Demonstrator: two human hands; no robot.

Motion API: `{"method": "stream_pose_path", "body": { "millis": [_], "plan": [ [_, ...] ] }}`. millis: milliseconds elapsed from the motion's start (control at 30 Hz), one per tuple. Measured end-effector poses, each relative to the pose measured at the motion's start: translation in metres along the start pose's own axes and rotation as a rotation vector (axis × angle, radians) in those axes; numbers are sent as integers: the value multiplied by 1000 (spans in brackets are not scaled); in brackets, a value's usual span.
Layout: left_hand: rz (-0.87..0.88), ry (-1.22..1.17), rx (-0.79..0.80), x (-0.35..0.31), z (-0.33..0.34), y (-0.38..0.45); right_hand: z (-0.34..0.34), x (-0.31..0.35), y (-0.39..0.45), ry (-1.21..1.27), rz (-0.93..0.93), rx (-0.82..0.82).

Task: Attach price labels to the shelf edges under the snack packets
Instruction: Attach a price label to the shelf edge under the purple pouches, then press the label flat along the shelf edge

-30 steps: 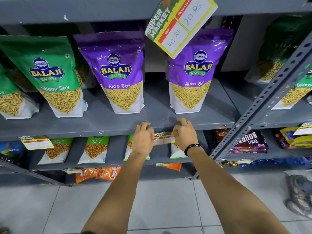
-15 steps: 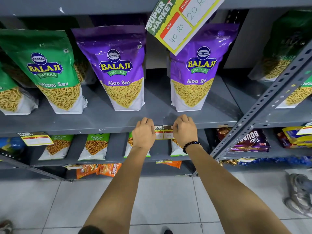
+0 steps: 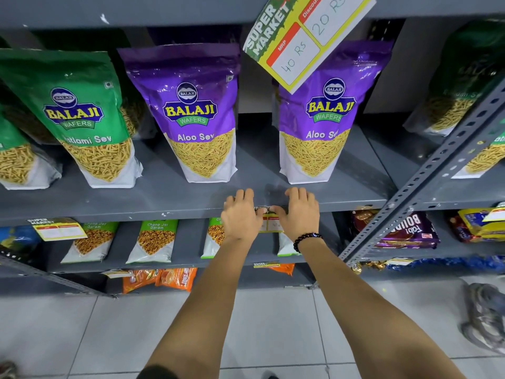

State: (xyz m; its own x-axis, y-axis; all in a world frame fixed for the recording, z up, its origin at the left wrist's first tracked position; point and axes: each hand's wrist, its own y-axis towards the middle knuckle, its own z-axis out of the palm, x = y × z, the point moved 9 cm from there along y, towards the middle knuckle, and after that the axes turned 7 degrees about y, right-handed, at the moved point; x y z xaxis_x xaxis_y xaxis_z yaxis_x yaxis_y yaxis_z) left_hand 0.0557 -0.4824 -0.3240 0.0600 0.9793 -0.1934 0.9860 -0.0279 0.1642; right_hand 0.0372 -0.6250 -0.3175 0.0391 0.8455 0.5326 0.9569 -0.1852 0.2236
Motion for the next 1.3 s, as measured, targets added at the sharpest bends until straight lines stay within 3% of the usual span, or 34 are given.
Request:
{"method": "stream_pose_path", "body": {
  "millis": [133,233,400,600,733,967,1300],
  "plan": [
    [32,-26,89,-2,0,0,-3,3,-2,41,67,39],
    [93,-86,104,5,-10,-10,-16,13,-10,7,13,41],
    [187,-19,-124,10,-75,-29,-81,52,-32,-12,-187,-152],
    [277,-17,-549,-22,-221,-27,-190,117,-28,3,-359,-447],
    [312,-66,-661,-41,-287,-13,-257,163,-8,7,-444,-574],
    [266,-138,-629,-50,-315,16,-308,213,48,-129,-469,-486],
    [364,-329,-662,-49,-331,9,-311,202,51,137,-442,-425]
  ]
}}
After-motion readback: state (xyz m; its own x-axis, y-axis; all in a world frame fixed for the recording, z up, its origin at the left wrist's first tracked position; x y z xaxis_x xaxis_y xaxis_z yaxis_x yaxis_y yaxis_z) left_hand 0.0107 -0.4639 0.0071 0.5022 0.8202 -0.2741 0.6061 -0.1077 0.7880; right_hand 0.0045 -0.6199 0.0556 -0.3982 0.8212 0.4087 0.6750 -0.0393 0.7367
